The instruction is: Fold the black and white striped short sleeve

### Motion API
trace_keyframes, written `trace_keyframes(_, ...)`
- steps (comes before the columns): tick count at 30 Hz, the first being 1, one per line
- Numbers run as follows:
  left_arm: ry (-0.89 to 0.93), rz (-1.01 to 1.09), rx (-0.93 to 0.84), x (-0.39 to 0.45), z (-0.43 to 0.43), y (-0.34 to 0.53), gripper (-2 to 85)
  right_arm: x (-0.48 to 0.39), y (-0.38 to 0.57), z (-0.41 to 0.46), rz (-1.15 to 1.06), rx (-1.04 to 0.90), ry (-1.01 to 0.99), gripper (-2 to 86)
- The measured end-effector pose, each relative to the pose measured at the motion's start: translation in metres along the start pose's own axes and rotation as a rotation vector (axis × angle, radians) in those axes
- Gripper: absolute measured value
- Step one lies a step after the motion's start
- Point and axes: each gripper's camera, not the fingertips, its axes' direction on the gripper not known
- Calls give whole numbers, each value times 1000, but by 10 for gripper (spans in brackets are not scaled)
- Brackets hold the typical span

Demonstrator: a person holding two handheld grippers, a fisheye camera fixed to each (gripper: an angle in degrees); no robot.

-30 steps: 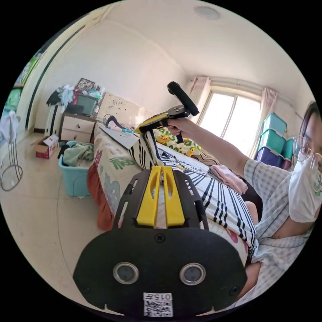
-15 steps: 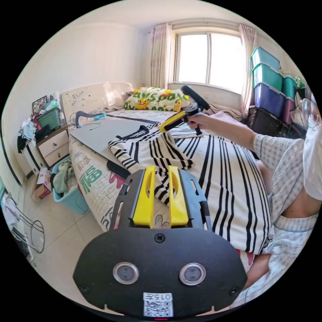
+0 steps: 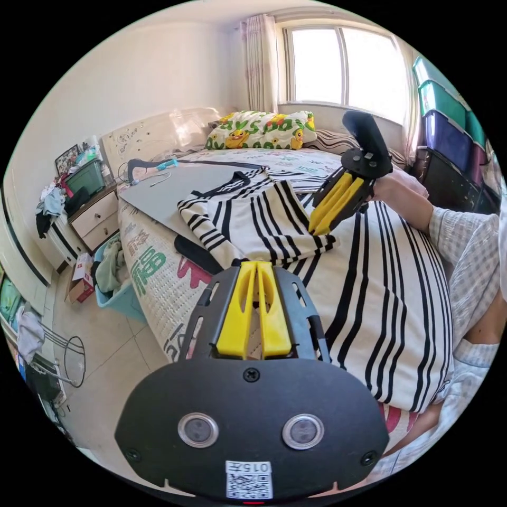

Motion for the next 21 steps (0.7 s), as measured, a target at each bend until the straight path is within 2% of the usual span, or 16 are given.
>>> trace_keyframes(5,-40,5,6,2,-8,-12,-1,-4,-8,-37,18,13,-3,-2)
trace_keyframes(9,-73,-8,52,3,-26,-24,4,17,-11,-86,170,227,199,40)
trace_keyframes(11,-9,63,138,21,-61,-45,15,26,-18,-89,213,215,314,62)
trace_keyframes(14,59,197,174,67,-72,-83,39,33,-26,-83,214,141,257,91)
trace_keyframes(15,71,226,158,77,-66,-92,44,33,-30,-81,202,117,230,96)
trace_keyframes(17,57,319,1,102,-25,-129,60,33,-37,-80,212,92,262,96)
trace_keyframes(21,94,322,-151,97,31,-150,63,27,-53,-80,233,58,338,54)
